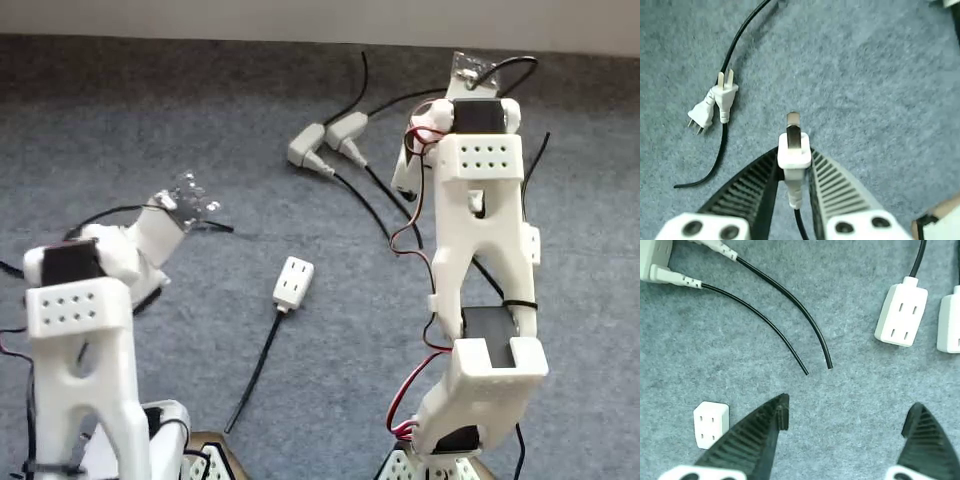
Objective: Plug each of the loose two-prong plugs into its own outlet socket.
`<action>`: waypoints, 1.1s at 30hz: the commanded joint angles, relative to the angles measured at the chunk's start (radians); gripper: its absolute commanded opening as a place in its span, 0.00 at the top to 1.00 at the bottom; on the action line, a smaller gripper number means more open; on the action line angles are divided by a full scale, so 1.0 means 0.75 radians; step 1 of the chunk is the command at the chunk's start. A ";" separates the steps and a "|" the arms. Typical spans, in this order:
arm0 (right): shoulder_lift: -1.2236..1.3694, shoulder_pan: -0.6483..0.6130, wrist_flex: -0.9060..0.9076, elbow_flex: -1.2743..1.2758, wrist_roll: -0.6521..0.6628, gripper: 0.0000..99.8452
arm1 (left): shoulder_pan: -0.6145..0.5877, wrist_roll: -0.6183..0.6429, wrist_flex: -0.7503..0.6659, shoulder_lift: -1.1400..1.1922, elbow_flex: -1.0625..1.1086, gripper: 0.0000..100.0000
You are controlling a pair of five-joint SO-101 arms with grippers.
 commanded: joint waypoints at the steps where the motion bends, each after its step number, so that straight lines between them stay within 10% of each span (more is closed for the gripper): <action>1: -0.062 0.015 0.015 -0.005 0.045 0.65 | 0.187 0.219 -0.172 -0.206 0.136 0.99; 24: -0.075 0.013 -0.060 0.134 0.149 0.65 | 0.838 1.586 -0.804 -1.347 0.821 0.99; 33: -0.079 0.005 -0.001 0.046 0.149 0.65 | 0.834 1.690 -1.275 -1.437 1.089 0.99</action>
